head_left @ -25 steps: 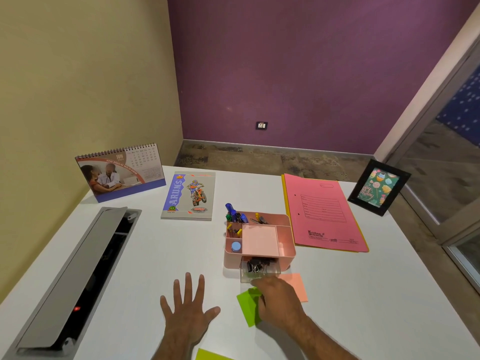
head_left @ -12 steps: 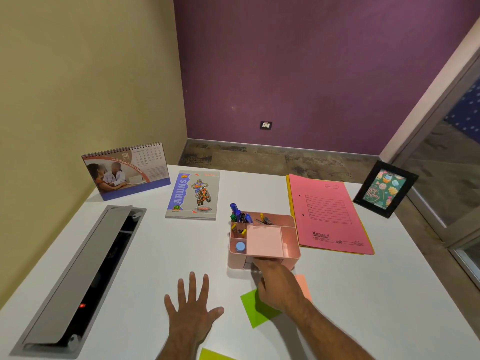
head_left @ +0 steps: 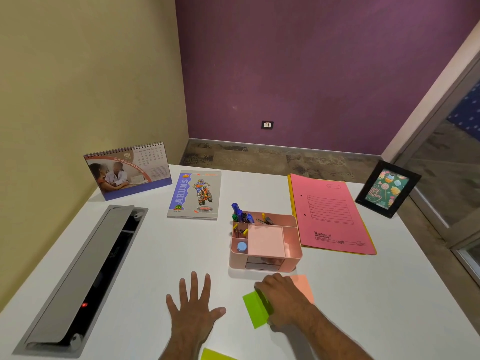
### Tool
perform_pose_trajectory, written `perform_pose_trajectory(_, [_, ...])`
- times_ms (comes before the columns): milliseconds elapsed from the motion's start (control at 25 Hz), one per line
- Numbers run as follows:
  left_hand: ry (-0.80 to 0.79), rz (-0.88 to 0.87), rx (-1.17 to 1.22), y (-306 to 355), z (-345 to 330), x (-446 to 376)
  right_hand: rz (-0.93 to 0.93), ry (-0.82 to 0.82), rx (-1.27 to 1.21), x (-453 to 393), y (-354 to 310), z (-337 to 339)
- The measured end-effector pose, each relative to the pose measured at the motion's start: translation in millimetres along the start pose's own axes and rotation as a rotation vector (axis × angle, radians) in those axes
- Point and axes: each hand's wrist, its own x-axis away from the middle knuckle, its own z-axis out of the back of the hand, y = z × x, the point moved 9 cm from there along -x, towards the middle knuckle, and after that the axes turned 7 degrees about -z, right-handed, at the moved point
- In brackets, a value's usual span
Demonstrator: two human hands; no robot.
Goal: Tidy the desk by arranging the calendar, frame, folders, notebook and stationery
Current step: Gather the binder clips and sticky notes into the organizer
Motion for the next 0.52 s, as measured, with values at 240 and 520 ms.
perform_pose_trajectory(240, [0.009, 0.037, -0.058, 9.7, 25.4, 8.1, -0.067, 0.039, 0.009, 4.3, 4.4, 4.3])
perform_pose_trajectory(520, [0.047, -0.188, 0.573, 76.7, 38.6, 18.5, -0.171, 0.157, -0.673, 13.1, 20.3, 7.6])
